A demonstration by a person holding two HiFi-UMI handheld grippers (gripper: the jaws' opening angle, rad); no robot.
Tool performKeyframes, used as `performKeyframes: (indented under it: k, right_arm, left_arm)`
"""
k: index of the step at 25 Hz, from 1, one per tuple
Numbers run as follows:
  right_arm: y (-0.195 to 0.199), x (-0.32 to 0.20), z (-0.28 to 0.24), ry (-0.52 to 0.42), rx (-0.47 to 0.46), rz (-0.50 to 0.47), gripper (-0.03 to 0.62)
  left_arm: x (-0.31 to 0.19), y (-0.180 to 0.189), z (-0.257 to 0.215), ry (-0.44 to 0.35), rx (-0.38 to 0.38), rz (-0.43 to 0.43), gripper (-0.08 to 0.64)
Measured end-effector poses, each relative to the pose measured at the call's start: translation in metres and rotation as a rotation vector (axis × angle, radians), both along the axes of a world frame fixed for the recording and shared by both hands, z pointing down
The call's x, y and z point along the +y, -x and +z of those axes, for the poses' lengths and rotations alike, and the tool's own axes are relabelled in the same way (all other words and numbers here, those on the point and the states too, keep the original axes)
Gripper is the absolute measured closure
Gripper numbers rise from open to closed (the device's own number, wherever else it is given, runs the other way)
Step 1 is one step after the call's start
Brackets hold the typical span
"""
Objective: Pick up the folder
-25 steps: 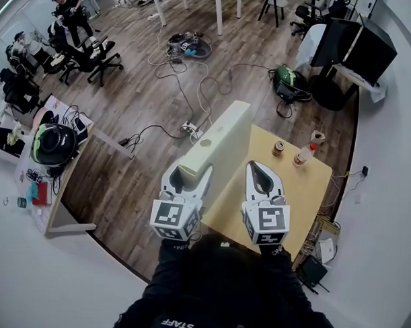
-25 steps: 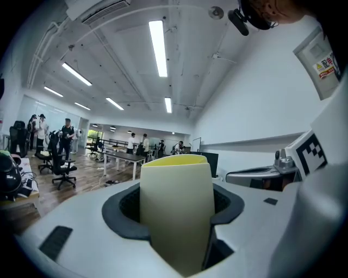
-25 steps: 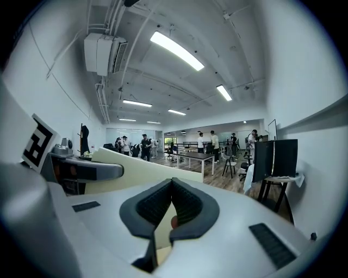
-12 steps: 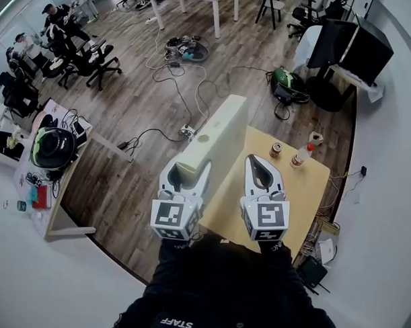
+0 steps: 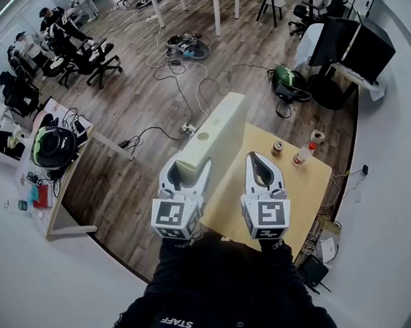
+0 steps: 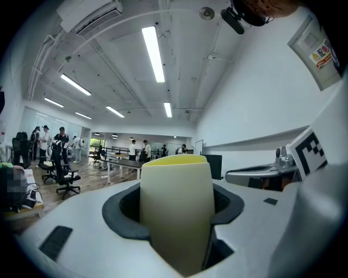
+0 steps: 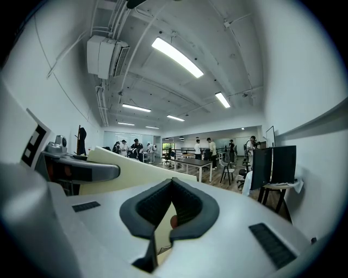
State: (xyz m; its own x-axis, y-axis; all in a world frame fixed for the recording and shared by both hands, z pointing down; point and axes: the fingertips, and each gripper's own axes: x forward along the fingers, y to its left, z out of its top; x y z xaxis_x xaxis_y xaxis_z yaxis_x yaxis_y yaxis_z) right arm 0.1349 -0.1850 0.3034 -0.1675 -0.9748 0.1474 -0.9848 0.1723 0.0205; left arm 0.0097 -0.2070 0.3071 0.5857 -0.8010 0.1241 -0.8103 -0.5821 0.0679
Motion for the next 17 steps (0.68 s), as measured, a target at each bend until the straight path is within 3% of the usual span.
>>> performKeyframes:
  k: [17]
  right_arm:
    - [0.007,-0.006,0.014,0.015,-0.005,-0.006,0.569]
  left_arm:
    - [-0.009,0.001,0.007,0.009,-0.008,0.012,0.267]
